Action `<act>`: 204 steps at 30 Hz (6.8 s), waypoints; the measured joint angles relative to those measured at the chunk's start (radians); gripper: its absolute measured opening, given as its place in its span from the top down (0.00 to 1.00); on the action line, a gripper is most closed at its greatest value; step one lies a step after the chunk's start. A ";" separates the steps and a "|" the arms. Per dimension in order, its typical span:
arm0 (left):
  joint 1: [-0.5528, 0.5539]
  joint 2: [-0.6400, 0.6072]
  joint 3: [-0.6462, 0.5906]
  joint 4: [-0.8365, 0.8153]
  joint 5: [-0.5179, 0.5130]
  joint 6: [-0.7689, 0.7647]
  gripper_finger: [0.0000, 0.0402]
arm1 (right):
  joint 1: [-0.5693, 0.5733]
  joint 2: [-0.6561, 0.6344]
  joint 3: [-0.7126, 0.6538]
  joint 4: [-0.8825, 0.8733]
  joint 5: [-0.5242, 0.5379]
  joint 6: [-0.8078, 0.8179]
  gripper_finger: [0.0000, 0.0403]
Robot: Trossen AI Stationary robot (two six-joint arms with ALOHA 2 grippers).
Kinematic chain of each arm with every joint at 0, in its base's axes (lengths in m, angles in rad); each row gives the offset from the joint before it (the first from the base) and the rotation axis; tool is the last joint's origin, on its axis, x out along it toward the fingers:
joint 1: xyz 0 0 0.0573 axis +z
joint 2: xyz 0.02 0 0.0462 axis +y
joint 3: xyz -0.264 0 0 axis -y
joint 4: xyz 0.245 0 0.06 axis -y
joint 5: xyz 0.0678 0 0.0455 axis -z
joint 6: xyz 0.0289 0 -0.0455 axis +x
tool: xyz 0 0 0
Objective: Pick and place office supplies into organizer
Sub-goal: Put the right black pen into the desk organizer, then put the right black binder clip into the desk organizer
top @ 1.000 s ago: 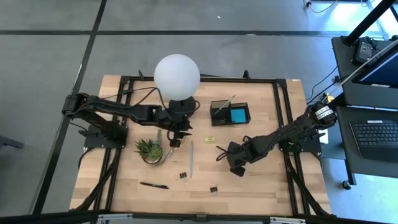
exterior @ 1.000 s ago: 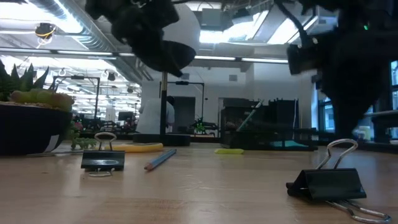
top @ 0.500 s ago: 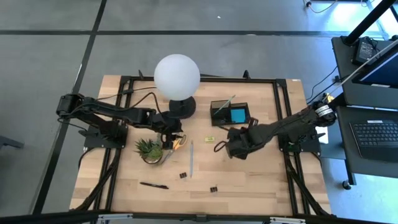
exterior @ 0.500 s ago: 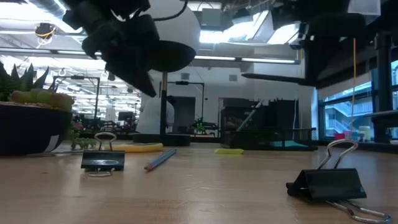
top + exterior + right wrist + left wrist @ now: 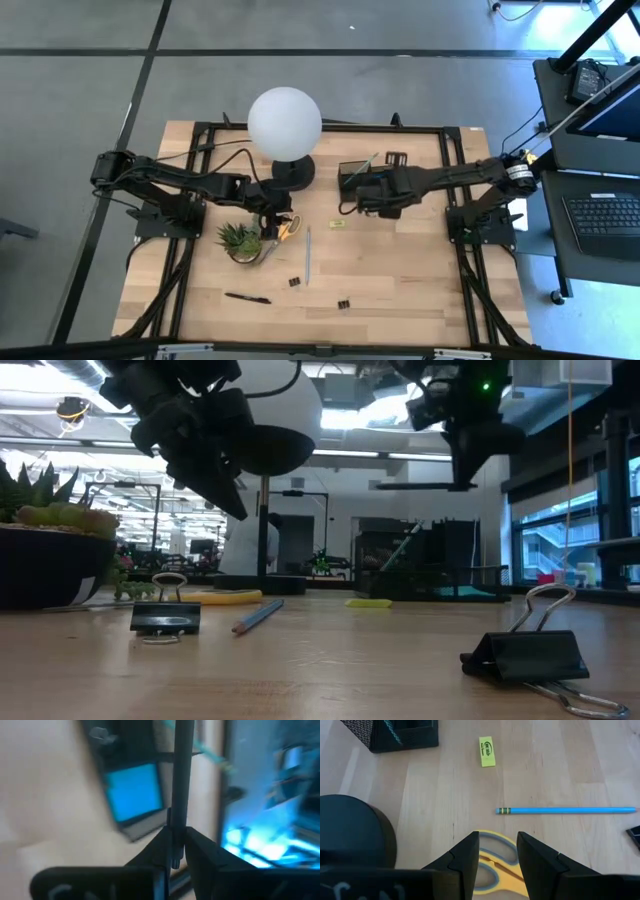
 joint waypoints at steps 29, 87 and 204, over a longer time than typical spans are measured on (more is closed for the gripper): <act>0.000 0.001 0.000 0.003 -0.051 -0.009 0.68 | -0.021 0.214 0.001 0.096 0.602 -0.785 0.87; 0.000 0.002 0.000 0.004 -0.051 -0.018 0.68 | -0.033 0.320 0.000 0.130 0.538 -0.785 0.72; 0.000 0.002 0.000 0.094 -0.051 -0.070 0.68 | 0.416 -0.061 -0.295 0.978 -0.329 -0.138 0.98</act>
